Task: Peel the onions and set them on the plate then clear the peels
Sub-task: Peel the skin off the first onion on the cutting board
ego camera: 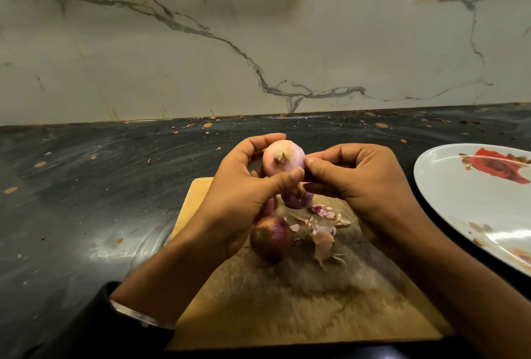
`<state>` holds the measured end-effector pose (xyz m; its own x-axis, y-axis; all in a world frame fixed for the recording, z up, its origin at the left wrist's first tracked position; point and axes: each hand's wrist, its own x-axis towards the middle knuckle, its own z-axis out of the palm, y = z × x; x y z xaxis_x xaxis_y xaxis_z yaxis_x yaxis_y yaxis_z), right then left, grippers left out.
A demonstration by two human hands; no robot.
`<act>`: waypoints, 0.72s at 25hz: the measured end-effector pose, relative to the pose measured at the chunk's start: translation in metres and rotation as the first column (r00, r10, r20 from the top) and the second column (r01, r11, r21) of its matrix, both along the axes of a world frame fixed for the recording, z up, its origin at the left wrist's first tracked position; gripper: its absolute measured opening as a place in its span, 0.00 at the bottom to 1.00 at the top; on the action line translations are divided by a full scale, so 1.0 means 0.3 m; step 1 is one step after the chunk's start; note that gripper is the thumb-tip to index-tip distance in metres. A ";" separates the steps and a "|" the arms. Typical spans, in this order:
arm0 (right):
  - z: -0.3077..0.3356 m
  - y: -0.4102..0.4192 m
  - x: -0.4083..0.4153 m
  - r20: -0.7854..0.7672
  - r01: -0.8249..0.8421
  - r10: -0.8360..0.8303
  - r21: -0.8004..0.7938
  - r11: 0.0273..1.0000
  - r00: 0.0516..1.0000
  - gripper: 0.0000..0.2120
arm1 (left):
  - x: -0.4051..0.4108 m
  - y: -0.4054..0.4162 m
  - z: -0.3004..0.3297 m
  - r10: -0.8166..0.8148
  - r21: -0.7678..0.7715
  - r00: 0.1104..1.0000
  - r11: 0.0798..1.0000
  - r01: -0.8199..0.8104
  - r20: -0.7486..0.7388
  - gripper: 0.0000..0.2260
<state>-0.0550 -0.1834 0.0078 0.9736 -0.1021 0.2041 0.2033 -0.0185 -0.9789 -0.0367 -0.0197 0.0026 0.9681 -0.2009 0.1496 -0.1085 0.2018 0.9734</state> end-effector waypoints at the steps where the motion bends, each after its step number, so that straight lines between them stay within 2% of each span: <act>1: -0.003 -0.001 0.000 0.007 0.028 -0.028 -0.041 0.999 1.000 0.01 | -0.003 -0.003 -0.004 0.014 0.024 1.000 1.000 -0.014 0.012 0.29; 4: -0.005 -0.002 -0.003 0.033 0.091 -0.087 -0.161 0.983 0.996 0.02 | -0.007 -0.007 -0.013 0.038 0.096 0.999 0.995 -0.041 0.033 0.31; 7: -0.007 -0.001 -0.003 0.055 0.131 -0.124 -0.170 0.977 0.991 0.03 | -0.011 -0.013 -0.010 0.015 0.067 1.000 0.998 -0.016 0.011 0.31; 10: -0.008 0.001 0.001 0.057 0.138 -0.132 -0.122 0.983 0.990 0.03 | -0.009 -0.014 -0.001 -0.022 -0.027 0.999 0.999 0.021 -0.039 0.27; 15: -0.019 -0.008 0.027 -0.041 0.127 -0.124 0.058 0.990 0.991 0.03 | -0.001 -0.010 0.008 -0.122 -0.206 0.983 0.974 0.092 -0.135 0.26; 18: -0.020 -0.004 0.029 -0.075 0.109 -0.102 0.108 0.988 0.992 0.03 | 0.000 -0.010 0.014 -0.140 -0.255 0.976 0.962 0.095 -0.164 0.24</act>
<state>-0.0463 -0.1847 0.0018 0.9675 -0.2234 0.1185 0.1381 0.0743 -0.9876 -0.0368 -0.0227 0.0067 0.9551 -0.2942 0.0347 0.1020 0.4366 0.8939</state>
